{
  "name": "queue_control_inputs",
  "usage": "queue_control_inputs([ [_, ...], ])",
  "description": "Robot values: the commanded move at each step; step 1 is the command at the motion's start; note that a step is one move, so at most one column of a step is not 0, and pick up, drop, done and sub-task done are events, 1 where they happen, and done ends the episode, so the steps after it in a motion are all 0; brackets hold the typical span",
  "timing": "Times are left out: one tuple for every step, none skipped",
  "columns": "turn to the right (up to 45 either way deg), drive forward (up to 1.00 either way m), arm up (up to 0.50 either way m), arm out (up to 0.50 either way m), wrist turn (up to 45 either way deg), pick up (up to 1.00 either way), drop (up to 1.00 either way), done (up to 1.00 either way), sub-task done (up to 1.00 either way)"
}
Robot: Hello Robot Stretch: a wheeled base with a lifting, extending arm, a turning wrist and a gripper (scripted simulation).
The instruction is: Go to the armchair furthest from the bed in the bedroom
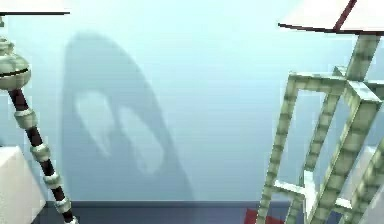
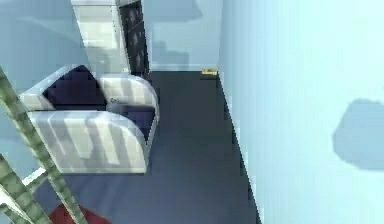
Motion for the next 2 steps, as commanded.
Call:
queue_control_inputs([
  [-45.0,0.0,0.0,0.0,0.0,0.0,0.0,0.0,0.0],
  [-45.0,0.0,0.0,0.0,0.0,0.0,0.0,0.0,0.0],
])
